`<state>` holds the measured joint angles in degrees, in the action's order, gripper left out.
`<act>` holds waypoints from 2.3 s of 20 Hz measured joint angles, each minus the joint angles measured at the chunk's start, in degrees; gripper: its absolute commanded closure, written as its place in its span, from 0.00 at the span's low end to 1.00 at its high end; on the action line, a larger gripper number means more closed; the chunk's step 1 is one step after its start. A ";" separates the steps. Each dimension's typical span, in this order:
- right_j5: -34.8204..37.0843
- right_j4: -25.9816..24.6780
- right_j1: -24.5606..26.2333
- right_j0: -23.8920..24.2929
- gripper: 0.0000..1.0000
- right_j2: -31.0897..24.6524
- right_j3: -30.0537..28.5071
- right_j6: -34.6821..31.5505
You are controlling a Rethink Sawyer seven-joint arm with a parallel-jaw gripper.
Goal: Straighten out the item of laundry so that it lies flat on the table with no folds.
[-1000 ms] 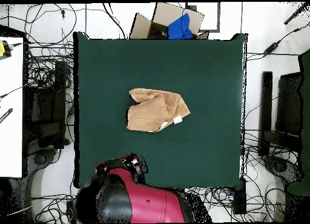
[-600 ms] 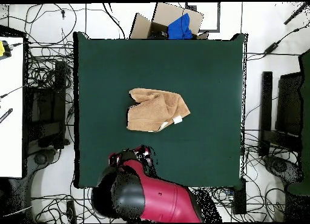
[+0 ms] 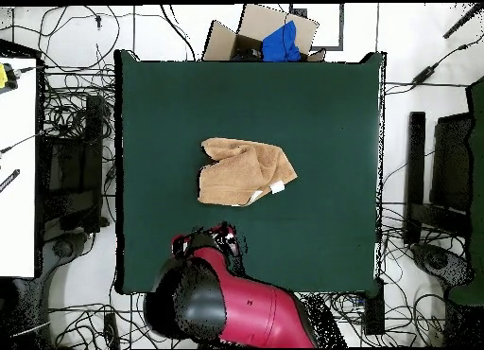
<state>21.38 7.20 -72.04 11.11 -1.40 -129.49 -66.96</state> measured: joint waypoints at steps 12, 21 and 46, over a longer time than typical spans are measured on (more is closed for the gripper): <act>-0.10 0.01 3.23 -2.54 0.00 -0.01 0.02 0.00; -0.10 0.26 3.30 -2.33 0.00 -0.02 0.02 0.00; 8.83 0.47 7.96 3.12 0.00 -1.44 4.51 0.00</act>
<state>30.21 7.67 -64.08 14.24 -2.84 -124.98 -66.96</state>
